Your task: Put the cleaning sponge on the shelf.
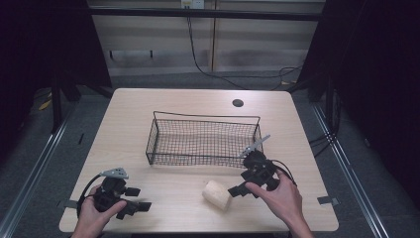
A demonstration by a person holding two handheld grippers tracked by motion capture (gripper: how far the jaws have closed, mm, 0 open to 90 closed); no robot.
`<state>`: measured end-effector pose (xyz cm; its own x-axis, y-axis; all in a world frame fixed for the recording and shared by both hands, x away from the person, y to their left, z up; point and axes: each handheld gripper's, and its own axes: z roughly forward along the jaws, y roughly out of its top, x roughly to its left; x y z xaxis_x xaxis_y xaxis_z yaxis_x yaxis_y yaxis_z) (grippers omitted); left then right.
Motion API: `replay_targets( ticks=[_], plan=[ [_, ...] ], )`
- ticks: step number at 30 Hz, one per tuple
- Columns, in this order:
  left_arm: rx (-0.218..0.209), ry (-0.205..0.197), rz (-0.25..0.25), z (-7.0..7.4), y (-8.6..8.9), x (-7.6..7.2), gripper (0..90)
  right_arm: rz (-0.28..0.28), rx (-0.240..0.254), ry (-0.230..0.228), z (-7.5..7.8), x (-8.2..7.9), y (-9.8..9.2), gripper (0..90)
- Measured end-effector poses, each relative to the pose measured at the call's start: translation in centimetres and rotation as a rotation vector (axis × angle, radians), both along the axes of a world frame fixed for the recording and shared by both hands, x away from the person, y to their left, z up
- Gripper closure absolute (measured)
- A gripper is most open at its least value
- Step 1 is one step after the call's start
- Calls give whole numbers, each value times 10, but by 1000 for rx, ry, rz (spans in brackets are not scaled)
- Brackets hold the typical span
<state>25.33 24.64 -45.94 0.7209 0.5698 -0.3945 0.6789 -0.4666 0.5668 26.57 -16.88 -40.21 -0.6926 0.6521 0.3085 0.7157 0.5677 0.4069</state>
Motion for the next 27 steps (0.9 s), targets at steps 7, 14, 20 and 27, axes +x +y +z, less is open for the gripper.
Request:
replay_targets(
  ticks=[7, 14, 20, 27],
  plan=[
    [0, 0, -4, 0, 0, 0, 216, 38, -40, 38, 1, 8, 12, 177],
    [-2, 4, -8, 0, -1, 0, 216, 61, -93, 83, -3, 14, 23, 184],
    [-3, 2, -10, 0, 0, 0, 216, 88, -101, 117, -6, 17, 32, 217],
    [-3, 1, -7, 0, 0, 0, 216, 133, -155, 161, -12, 23, 45, 211]
  ],
)
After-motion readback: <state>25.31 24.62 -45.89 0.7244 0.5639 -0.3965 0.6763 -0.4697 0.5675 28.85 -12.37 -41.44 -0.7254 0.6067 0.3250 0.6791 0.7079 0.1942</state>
